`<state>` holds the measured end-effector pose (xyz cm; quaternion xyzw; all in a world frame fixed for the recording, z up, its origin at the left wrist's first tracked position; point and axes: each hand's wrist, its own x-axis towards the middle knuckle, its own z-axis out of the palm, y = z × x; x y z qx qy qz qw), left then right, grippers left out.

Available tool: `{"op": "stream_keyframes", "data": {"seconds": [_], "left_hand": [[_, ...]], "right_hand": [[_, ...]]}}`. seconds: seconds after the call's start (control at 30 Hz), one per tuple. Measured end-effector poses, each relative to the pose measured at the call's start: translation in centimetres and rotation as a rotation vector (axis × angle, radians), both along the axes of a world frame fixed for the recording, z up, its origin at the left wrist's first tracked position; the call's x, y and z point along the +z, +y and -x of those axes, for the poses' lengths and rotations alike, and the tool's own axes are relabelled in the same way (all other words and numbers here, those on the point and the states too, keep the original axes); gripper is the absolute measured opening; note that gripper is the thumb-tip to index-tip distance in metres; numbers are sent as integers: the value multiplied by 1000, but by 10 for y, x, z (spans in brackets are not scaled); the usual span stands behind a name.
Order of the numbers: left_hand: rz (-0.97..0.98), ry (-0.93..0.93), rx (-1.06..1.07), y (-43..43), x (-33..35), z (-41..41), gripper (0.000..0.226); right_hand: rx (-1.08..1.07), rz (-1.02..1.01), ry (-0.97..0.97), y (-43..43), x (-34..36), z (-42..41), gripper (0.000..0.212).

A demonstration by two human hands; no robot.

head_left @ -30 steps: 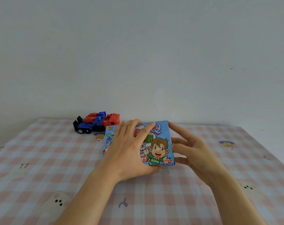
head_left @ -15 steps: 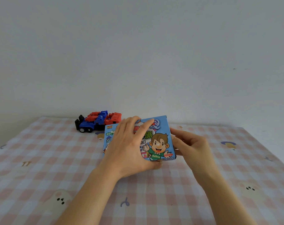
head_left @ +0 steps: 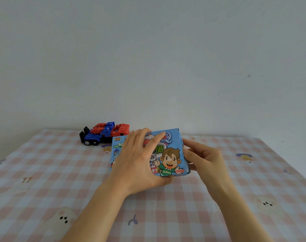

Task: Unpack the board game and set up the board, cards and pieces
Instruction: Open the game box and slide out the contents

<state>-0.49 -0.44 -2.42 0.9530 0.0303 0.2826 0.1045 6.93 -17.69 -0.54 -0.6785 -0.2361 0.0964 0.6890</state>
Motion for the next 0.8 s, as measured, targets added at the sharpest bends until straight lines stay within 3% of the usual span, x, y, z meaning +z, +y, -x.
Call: {"op": "stream_keyframes", "data": {"seconds": [0.1, 0.33, 0.67, 0.8], "left_hand": [[23, -19, -8, 1, 2, 1, 109], [-5, -3, -19, 0, 0, 1, 107], [-3, 9, -27, -1, 0, 1, 106], [11, 18, -26, 0, 0, 1, 106]], "right_hand": [[-87, -13, 4, -3, 0, -4, 42], [-53, -36, 34, 0, 3, -2, 20], [-242, 12, -43, -6, -4, -11, 43], [-216, 41, -128, -3, -5, -9, 23]]}}
